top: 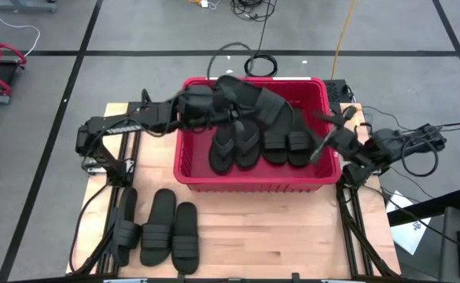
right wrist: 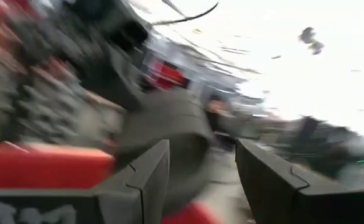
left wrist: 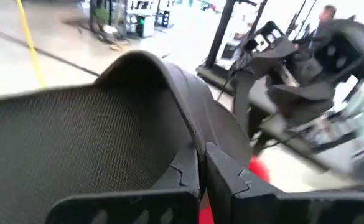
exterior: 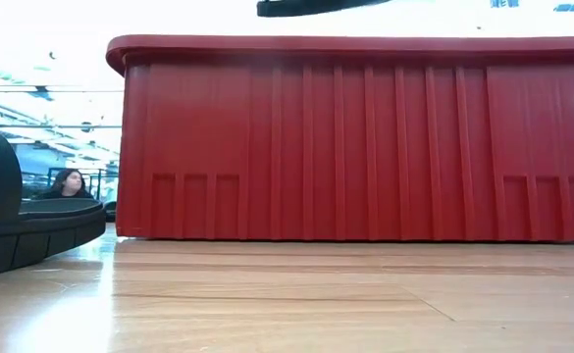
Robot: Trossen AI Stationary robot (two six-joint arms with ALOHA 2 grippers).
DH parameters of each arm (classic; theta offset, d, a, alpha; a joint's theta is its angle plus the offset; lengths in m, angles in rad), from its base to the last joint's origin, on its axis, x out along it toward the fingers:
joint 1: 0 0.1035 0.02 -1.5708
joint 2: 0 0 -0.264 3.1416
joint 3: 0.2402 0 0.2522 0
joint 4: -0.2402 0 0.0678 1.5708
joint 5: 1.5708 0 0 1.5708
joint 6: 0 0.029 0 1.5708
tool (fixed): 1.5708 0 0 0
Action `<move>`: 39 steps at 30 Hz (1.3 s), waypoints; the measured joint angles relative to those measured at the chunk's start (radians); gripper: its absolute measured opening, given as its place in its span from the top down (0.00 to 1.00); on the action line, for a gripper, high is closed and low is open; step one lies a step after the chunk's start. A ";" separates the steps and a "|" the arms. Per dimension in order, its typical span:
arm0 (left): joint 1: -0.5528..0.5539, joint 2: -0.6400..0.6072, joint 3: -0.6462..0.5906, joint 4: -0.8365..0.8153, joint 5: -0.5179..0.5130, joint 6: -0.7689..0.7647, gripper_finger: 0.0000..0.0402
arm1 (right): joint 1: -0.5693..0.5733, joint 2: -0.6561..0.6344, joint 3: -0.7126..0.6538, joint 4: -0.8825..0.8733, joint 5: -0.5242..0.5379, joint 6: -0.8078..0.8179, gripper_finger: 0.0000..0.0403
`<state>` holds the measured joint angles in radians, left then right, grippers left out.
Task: Pick and place slides into bin
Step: Put the black slide into the red bin
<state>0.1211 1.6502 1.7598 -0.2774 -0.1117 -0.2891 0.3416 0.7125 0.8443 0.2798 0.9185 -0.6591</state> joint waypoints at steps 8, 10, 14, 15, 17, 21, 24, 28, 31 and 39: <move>0.082 0.010 0.000 -0.001 0.241 -0.316 1.00 | 0.000 0.030 0.050 -0.013 0.206 -0.478 0.57; 0.094 0.011 0.000 -0.015 0.262 -0.365 1.00 | 0.000 0.030 0.050 -0.059 0.207 -0.524 0.57; 0.114 0.024 0.000 0.000 0.342 -0.461 1.00 | 0.000 0.033 0.050 -0.171 0.196 -0.514 0.57; 0.120 0.025 0.000 -0.003 0.367 -0.480 1.00 | 0.000 0.035 0.050 -0.202 0.183 -0.509 0.57; 0.126 0.036 0.000 -0.012 0.384 -0.508 1.00 | 0.001 0.042 0.050 -0.248 0.177 -0.511 0.57; 0.134 0.054 0.000 -0.009 0.406 -0.528 1.00 | 0.001 0.060 0.050 -0.270 0.180 -0.562 0.57; 0.132 0.074 0.000 0.008 0.419 -0.545 1.00 | 0.001 0.071 0.050 -0.270 0.180 -0.602 0.57; 0.132 0.106 0.000 0.008 0.433 -0.544 1.00 | 0.001 0.075 0.050 -0.270 0.180 -0.622 0.57; 0.132 0.128 0.000 0.029 0.447 -0.547 1.00 | 0.001 0.075 0.050 -0.270 0.179 -0.605 0.57; 0.142 0.133 0.000 0.081 0.479 -0.555 1.00 | 0.001 0.075 0.050 -0.332 0.177 -0.577 0.57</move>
<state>0.2635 1.7829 1.7596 -0.1965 0.3678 -0.8443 0.3424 0.7879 0.8948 -0.0522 1.0954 -1.2358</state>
